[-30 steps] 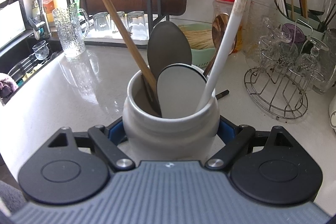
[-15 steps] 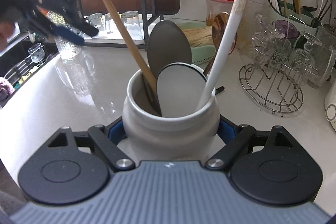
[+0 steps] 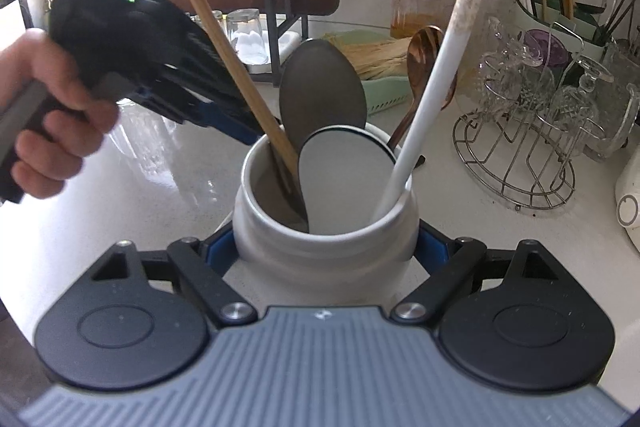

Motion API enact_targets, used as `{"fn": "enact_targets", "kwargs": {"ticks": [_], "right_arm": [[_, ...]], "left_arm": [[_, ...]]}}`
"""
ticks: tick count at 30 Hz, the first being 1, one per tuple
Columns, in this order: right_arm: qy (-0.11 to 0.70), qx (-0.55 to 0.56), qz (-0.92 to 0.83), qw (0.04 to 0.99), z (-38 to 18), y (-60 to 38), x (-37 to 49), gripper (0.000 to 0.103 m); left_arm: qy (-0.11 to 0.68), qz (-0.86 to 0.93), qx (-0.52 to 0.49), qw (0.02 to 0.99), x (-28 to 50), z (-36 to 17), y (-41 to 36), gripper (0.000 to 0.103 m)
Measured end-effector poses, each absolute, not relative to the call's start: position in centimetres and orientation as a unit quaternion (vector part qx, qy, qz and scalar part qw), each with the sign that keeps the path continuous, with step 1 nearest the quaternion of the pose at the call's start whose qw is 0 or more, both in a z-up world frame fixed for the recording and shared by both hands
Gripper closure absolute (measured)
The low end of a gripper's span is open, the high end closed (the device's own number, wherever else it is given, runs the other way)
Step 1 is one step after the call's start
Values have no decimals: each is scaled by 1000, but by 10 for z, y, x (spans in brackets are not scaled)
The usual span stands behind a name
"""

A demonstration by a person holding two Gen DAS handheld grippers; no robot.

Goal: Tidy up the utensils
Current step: 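Move the left tool back to the black chopstick on the counter, then grasp the black chopstick with the left tool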

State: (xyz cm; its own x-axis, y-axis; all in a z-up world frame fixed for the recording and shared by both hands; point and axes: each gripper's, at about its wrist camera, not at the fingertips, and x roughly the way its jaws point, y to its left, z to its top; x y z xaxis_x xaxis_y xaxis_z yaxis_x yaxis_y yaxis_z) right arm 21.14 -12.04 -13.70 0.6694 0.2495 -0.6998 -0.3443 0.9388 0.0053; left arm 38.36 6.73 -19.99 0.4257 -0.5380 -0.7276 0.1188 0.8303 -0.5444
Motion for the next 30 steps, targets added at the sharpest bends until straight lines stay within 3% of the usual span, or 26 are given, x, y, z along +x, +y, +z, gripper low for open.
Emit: {"fn": "enact_targets", "kwargs": {"ticks": [30], "right_arm": [[380,-48,126,915,-135,-116,209,12]], "left_arm": [[557,-146,-85,813,481,-208,15,80]]}}
